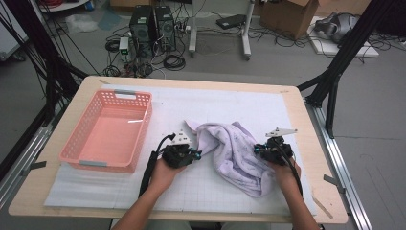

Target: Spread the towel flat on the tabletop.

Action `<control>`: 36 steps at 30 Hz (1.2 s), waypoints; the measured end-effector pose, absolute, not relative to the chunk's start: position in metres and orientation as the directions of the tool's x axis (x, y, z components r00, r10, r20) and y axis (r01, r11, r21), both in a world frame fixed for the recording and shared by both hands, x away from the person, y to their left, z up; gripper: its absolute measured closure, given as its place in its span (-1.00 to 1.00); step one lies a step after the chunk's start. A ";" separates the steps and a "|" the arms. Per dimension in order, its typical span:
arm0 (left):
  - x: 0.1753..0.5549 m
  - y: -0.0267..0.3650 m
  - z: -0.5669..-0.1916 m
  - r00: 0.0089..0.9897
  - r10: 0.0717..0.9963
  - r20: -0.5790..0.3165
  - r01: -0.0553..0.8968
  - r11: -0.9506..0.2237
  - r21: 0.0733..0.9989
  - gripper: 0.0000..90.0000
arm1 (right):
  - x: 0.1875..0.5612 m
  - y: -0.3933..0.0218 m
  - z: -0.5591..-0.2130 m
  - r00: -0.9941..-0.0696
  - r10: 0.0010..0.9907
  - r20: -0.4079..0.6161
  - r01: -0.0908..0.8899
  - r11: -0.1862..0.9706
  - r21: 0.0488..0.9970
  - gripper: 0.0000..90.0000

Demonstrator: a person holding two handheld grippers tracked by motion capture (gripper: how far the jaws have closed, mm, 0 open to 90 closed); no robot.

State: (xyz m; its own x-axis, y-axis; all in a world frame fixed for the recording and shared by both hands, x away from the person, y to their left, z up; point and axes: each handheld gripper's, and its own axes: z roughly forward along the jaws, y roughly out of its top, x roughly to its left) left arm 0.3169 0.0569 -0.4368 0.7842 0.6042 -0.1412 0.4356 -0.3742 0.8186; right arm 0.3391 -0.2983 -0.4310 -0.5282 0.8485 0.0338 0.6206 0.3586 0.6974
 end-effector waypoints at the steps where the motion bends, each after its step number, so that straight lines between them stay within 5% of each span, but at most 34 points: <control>1: 0.310 0.063 -0.436 0.786 0.600 -0.149 0.436 -0.368 0.821 0.94 | 0.338 -0.299 -0.431 -0.524 0.851 0.027 0.618 0.358 0.700 0.85; 18: 0.228 0.124 -0.443 0.817 0.552 -0.163 0.434 -0.405 0.805 0.92 | 0.306 -0.342 -0.423 -0.457 0.889 -0.030 0.633 0.349 0.690 0.84; 21: 0.238 0.126 -0.433 0.783 0.590 -0.196 0.459 -0.336 0.822 0.14 | 0.301 -0.349 -0.417 -0.444 0.896 -0.008 0.609 0.309 0.731 0.59; 23: 0.249 0.126 -0.421 0.774 0.601 -0.199 0.448 -0.297 0.843 -0.06 | 0.299 -0.351 -0.412 -0.431 0.902 0.010 0.585 0.271 0.764 0.48; 30: 0.306 0.096 -0.384 0.790 0.586 -0.180 0.396 -0.263 0.880 -0.16 | 0.300 -0.345 -0.409 -0.439 0.897 0.049 0.548 0.224 0.806 0.39; 36: 0.347 0.050 -0.395 0.791 0.578 -0.199 0.423 -0.282 0.861 -0.16 | 0.302 -0.337 -0.420 -0.468 0.882 0.056 0.545 0.238 0.804 0.27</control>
State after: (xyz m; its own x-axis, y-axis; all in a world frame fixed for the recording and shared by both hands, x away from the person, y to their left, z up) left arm 0.3468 0.0498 -0.3948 0.7914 0.5781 -0.1989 0.4226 -0.2822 0.8613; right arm 0.3018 -0.3370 -0.4199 -0.4680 0.8820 0.0556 0.5449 0.2384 0.8039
